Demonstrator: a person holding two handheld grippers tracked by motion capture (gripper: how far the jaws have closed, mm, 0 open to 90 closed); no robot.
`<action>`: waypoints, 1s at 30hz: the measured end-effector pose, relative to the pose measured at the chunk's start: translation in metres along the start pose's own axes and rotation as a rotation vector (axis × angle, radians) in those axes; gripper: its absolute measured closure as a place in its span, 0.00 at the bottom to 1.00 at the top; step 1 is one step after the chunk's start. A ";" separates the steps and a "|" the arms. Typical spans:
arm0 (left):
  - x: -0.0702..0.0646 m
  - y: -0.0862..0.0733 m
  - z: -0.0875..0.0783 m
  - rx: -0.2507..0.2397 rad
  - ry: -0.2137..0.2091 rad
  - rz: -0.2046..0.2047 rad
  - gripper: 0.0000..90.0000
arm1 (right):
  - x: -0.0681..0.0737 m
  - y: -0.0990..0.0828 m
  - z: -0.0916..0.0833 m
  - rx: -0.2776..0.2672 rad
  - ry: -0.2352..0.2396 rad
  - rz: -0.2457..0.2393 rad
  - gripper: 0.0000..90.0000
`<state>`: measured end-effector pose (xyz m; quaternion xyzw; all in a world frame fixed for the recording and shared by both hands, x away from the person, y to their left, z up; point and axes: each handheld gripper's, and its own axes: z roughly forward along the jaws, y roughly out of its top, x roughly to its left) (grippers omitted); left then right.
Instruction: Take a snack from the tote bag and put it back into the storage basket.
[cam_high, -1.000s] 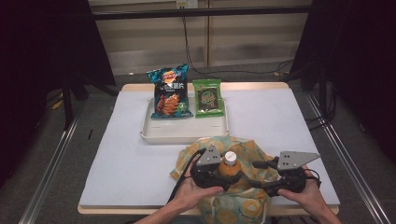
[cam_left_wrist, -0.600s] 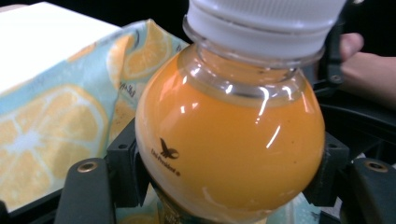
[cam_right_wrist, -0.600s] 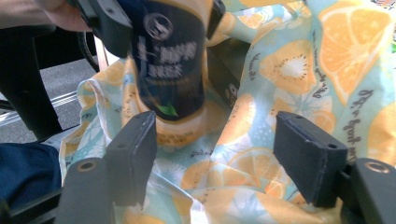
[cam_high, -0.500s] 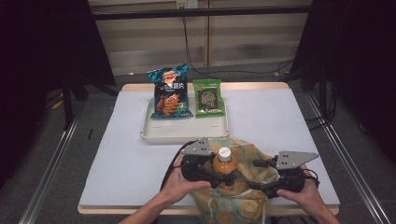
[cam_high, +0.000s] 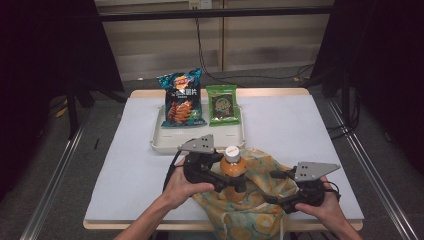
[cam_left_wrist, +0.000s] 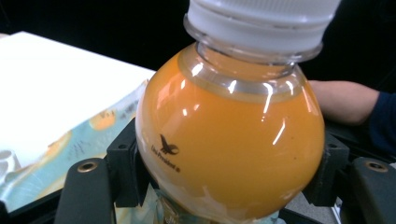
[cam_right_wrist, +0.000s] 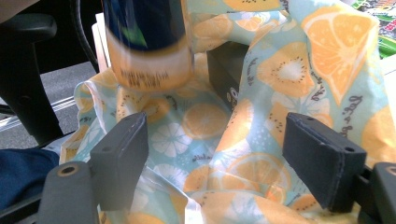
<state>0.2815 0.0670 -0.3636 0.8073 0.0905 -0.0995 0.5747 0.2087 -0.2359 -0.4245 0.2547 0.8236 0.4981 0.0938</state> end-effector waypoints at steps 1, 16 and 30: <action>0.000 0.002 -0.002 -0.006 -0.005 0.004 0.35 | 0.000 0.000 0.000 0.000 0.000 0.001 0.25; 0.017 0.029 -0.048 -0.054 0.090 0.014 0.35 | 0.001 0.001 0.001 -0.006 0.000 0.001 0.24; 0.029 0.052 -0.075 -0.084 0.135 0.009 0.35 | 0.001 0.002 0.004 -0.005 0.001 -0.001 0.24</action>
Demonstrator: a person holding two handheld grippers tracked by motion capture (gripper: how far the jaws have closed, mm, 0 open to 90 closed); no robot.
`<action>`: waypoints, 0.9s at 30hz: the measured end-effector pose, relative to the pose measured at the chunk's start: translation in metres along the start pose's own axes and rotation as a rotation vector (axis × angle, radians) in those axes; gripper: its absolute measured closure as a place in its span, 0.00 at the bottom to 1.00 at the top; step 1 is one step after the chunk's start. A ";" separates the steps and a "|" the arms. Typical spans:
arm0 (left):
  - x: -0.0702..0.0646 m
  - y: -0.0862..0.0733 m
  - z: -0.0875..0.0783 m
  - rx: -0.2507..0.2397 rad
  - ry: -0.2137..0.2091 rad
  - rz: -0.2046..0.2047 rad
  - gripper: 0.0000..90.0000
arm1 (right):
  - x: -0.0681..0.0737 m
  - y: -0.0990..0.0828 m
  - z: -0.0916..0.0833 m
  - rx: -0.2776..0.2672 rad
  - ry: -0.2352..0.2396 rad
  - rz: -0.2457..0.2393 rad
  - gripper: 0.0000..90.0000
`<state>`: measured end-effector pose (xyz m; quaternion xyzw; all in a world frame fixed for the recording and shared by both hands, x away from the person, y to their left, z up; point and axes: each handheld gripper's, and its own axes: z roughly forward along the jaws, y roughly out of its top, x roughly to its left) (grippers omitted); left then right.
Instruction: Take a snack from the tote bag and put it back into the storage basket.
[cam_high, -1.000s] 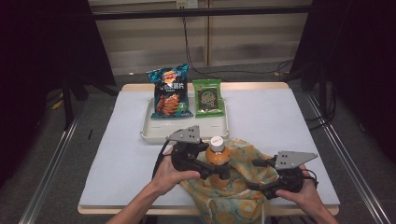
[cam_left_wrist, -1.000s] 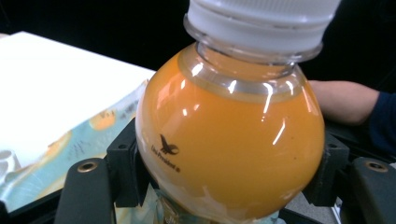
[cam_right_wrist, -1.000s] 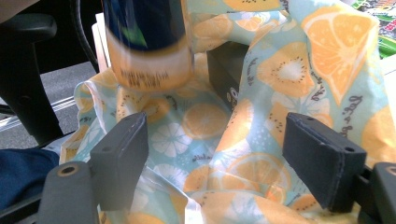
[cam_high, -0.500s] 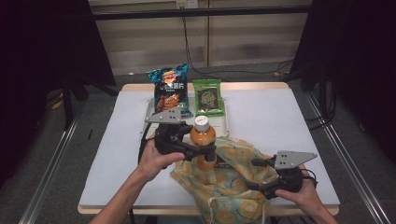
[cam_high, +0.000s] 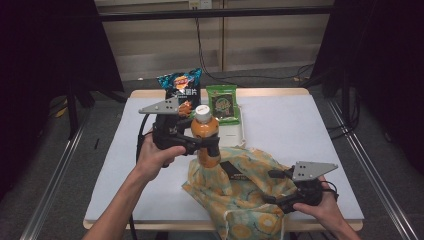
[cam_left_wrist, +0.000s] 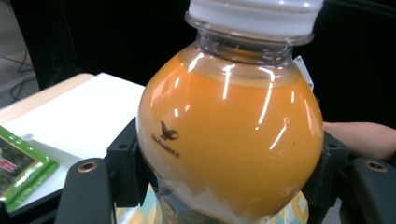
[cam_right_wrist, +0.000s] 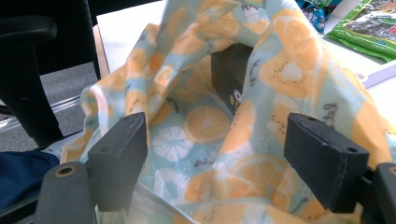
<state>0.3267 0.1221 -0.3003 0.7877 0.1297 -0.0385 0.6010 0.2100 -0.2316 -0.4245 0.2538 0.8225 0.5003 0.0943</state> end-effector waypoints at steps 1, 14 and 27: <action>0.001 0.002 -0.001 -0.007 0.000 0.000 0.35 | 0.000 0.000 0.000 -0.001 -0.001 -0.001 0.24; 0.032 0.009 -0.018 0.011 0.111 -0.009 0.35 | 0.000 0.001 0.000 -0.008 0.001 -0.001 0.23; 0.087 -0.016 -0.033 0.040 0.238 -0.065 0.35 | 0.000 0.000 0.000 -0.014 0.000 0.007 0.22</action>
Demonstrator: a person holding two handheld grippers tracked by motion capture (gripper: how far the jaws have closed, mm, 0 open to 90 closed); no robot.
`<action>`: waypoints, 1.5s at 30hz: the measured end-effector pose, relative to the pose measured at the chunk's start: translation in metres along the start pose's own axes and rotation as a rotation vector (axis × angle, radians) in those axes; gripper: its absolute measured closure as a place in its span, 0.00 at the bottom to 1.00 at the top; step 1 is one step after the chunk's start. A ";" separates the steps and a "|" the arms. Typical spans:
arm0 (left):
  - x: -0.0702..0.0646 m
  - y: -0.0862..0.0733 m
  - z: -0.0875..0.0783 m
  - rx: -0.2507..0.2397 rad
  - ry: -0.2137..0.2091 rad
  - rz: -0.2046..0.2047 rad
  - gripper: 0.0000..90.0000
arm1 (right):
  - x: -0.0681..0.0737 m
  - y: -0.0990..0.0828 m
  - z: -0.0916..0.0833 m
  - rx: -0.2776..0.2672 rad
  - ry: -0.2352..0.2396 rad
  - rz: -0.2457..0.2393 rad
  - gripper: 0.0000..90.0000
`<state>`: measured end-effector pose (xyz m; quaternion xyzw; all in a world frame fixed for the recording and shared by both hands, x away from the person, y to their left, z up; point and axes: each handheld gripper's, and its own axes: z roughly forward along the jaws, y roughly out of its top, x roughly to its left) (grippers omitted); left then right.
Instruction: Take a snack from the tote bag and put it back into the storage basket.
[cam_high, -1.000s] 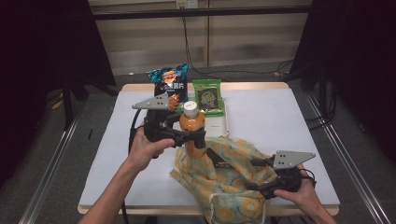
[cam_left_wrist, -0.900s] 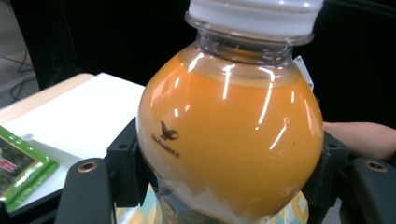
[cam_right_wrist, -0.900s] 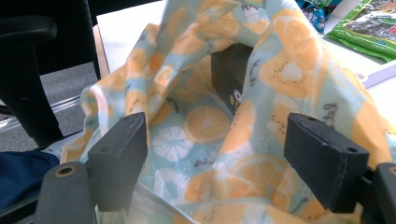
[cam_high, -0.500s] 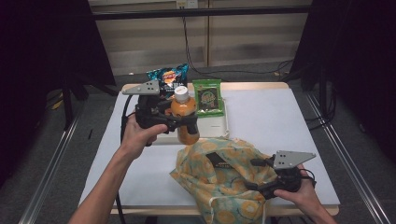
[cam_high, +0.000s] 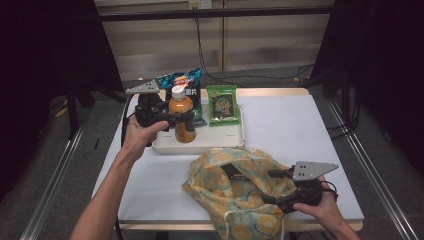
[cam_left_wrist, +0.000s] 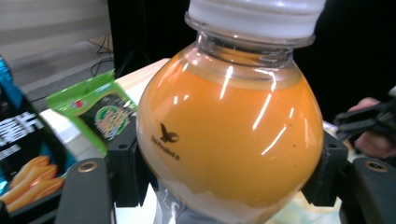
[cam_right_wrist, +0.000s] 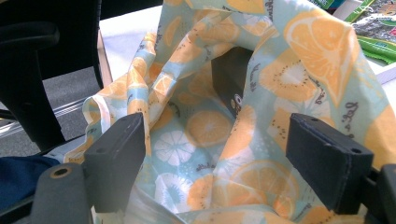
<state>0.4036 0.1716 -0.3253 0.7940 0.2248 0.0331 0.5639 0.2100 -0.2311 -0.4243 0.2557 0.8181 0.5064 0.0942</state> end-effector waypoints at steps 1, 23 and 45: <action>0.003 -0.002 0.001 -0.002 0.007 -0.004 0.35 | 0.000 0.000 0.000 -0.001 0.002 0.000 0.22; 0.045 -0.034 -0.003 0.060 0.092 -0.013 0.35 | 0.000 -0.001 0.000 0.005 0.007 0.004 0.22; 0.067 -0.067 0.014 0.155 0.166 -0.016 0.35 | 0.000 -0.002 0.002 0.010 0.008 0.006 0.22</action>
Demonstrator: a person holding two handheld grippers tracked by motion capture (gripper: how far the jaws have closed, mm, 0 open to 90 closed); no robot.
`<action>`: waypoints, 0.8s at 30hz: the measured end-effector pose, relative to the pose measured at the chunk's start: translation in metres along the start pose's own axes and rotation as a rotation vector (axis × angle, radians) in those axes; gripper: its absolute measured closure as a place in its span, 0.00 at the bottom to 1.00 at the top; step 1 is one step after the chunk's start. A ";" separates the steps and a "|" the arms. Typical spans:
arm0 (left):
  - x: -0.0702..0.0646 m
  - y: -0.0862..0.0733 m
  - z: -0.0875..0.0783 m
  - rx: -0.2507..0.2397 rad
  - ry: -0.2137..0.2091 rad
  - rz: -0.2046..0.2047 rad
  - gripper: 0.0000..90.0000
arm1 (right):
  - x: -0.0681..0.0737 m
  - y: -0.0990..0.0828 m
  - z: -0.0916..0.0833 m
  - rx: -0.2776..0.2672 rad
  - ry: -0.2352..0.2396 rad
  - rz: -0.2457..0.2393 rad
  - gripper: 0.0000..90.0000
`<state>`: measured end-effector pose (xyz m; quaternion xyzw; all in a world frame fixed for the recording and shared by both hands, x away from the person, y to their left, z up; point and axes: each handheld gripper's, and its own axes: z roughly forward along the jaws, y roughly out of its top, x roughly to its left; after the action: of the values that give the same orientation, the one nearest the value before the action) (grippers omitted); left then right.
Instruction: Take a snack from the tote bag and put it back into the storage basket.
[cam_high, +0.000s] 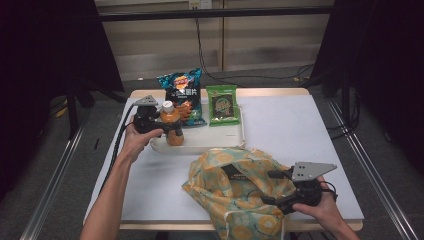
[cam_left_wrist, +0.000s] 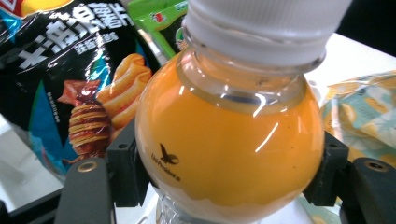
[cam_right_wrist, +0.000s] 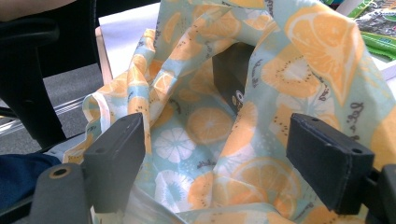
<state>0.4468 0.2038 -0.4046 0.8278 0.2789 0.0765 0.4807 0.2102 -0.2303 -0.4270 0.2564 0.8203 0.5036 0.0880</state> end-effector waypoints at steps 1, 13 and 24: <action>0.001 -0.001 0.001 0.000 0.005 -0.005 0.35 | 0.000 0.000 0.000 0.000 0.001 -0.002 0.22; 0.005 -0.024 0.003 -0.017 0.058 -0.016 0.34 | 0.000 0.001 0.002 0.004 0.004 -0.003 0.21; -0.004 -0.030 0.001 -0.035 0.095 -0.008 0.33 | 0.000 0.000 0.002 0.005 0.007 -0.005 0.21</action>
<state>0.4319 0.2124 -0.4299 0.8136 0.3033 0.1188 0.4815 0.2108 -0.2281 -0.4280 0.2529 0.8225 0.5022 0.0855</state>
